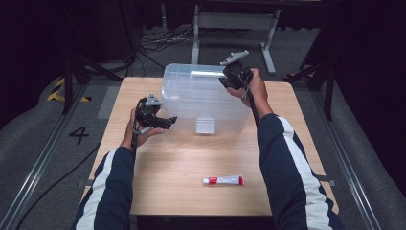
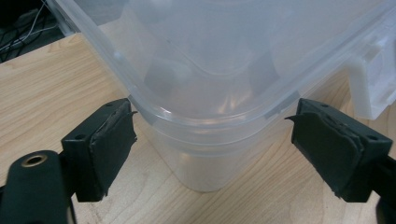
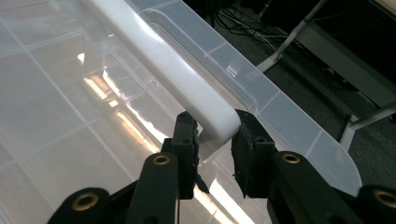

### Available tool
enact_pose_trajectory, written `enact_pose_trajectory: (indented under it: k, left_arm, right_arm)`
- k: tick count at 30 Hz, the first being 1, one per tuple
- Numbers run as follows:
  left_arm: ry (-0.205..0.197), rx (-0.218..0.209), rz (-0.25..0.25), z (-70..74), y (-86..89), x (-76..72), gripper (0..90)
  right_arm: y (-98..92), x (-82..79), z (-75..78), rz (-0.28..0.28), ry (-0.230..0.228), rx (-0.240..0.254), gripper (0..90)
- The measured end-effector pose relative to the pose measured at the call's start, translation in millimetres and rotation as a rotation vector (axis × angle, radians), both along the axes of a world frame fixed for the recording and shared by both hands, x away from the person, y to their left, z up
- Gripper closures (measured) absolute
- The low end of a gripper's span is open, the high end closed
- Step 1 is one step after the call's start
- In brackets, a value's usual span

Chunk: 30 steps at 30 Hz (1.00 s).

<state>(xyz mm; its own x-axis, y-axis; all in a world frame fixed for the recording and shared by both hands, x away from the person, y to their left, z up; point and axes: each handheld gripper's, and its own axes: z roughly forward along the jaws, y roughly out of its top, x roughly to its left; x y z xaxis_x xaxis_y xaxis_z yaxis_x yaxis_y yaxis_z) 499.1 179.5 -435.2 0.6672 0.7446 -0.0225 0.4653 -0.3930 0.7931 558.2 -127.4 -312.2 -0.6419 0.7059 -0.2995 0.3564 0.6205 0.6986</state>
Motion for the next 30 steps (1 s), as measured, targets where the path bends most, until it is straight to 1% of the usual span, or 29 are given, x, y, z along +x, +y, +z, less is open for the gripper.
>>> enact_pose_trajectory:
  k: [3, 6, 7, 10, 12, 16, 18, 19, 22, 30]
  left_arm:
    - [-0.002, 0.006, 0.001, 0.4, 0.2, -0.5, 15.4]
    - [0.0, 0.006, 0.004, 0.5, 0.2, -2.0, 16.5]
    - [-0.002, 0.015, 0.0, 0.9, 0.4, -2.6, 16.9]
    - [-0.004, 0.022, -0.003, 1.1, 1.0, -5.2, 17.8]
    - [0.001, 0.016, -0.005, 1.5, 1.2, -6.2, 18.2]
    - [0.005, 0.02, -0.002, 2.2, 0.5, -7.8, 18.1]
    - [0.002, 0.025, 0.003, 2.0, -0.9, -9.6, 17.8]
    - [-0.007, 0.036, -0.002, 1.7, -0.8, -10.4, 17.9]
    - [-0.005, 0.022, -0.004, 1.0, -0.5, -13.7, 17.9]
    - [-0.009, 0.031, -0.017, 1.7, -1.8, -20.4, 18.2]
  right_arm:
    - [0.1, -0.2, 0.0, 0.0, 0.0, -0.001, 72.1]
    - [0.7, -1.0, 0.2, 0.007, -0.005, -0.017, 72.1]
    - [0.5, -1.2, 0.1, 0.009, -0.005, -0.016, 72.1]
    - [-0.1, -1.7, -0.2, 0.016, -0.005, -0.011, 72.1]
    - [-0.6, -2.1, -0.8, 0.019, -0.008, -0.002, 72.2]
    - [-0.5, -4.2, -0.7, 0.02, -0.009, -0.006, 72.2]
    - [-1.3, -5.3, -0.6, 0.025, -0.011, -0.007, 72.3]
    - [-1.6, -5.9, -0.7, 0.027, -0.008, -0.005, 72.3]
    - [-2.9, -8.1, -0.9, 0.031, -0.008, 0.002, 72.3]
    - [-5.1, -12.8, -0.5, 0.039, -0.009, -0.004, 72.3]
